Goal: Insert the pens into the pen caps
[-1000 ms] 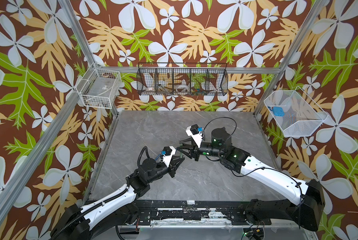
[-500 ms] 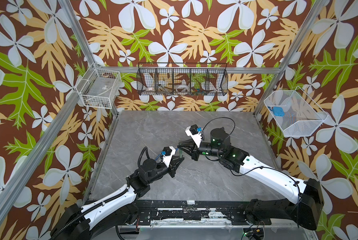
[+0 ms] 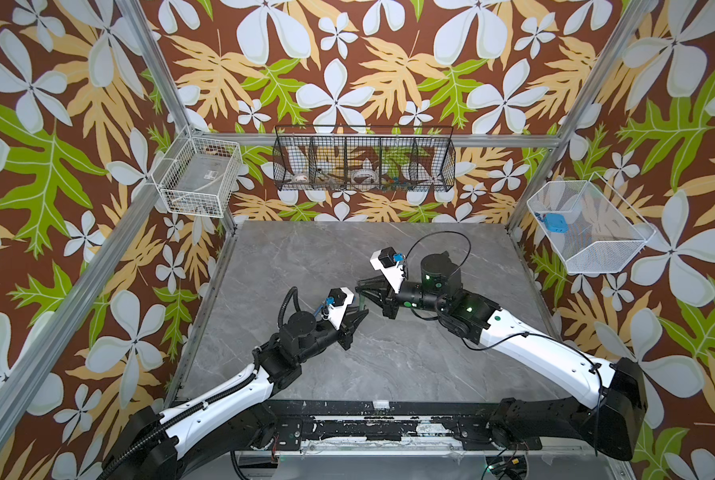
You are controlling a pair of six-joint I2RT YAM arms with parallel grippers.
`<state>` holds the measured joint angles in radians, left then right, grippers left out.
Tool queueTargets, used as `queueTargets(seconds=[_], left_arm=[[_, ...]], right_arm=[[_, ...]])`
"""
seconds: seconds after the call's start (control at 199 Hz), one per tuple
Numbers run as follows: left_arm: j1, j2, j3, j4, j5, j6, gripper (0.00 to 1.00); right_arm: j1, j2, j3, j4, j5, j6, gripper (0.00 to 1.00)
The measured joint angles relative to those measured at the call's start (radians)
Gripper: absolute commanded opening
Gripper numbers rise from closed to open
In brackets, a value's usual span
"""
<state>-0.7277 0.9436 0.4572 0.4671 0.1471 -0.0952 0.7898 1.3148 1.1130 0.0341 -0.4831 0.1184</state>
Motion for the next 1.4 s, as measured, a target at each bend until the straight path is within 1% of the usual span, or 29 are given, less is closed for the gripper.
queueTargets(seconds=[0.156,0.326,0.437,0.618,0.763,0.844,0.954,1.145,1.23,1.276,1.306,1.366,1.391,1.401], left_arm=[[-0.001,0.011,0.039,-0.037,-0.007,0.048,0.00],[-0.002,0.035,0.073,-0.041,-0.009,0.114,0.00],[-0.003,0.036,0.075,-0.041,-0.034,0.157,0.00],[-0.006,0.037,0.090,-0.085,-0.054,0.182,0.00],[-0.006,0.041,0.093,-0.156,-0.062,0.183,0.00],[-0.006,0.041,0.093,-0.208,-0.065,0.183,0.00],[-0.007,0.039,0.104,-0.300,-0.064,0.184,0.00],[-0.007,0.043,0.129,-0.447,-0.052,0.185,0.00],[-0.007,0.061,0.143,-0.445,-0.015,0.172,0.00],[-0.007,0.071,0.146,-0.402,0.010,0.156,0.00],[-0.007,0.079,0.145,-0.364,0.023,0.143,0.00],[-0.007,0.095,0.145,-0.271,0.049,0.111,0.00],[-0.007,0.101,0.143,-0.232,0.061,0.095,0.00],[-0.007,0.103,0.142,-0.216,0.066,0.089,0.00]], right_arm=[[0.000,-0.029,-0.019,0.005,0.012,-0.024,0.00],[-0.006,-0.075,-0.075,0.051,0.017,-0.044,0.00],[-0.010,-0.087,-0.100,0.072,0.012,-0.043,0.00],[-0.011,-0.085,-0.130,0.111,0.009,-0.039,0.00],[-0.024,-0.069,-0.156,0.121,-0.013,-0.026,0.00],[-0.043,-0.064,-0.183,0.128,-0.044,-0.012,0.00],[-0.069,-0.062,-0.240,0.161,-0.090,0.031,0.00],[-0.076,-0.042,-0.294,0.213,-0.135,0.087,0.00],[-0.080,-0.062,-0.299,0.216,-0.135,0.095,0.00],[-0.085,-0.077,-0.295,0.216,-0.130,0.106,0.00],[-0.090,-0.086,-0.286,0.216,-0.126,0.106,0.03],[-0.096,-0.097,-0.261,0.217,-0.116,0.105,0.06],[-0.098,-0.100,-0.250,0.219,-0.114,0.104,0.10],[-0.099,-0.101,-0.245,0.219,-0.114,0.102,0.13]])
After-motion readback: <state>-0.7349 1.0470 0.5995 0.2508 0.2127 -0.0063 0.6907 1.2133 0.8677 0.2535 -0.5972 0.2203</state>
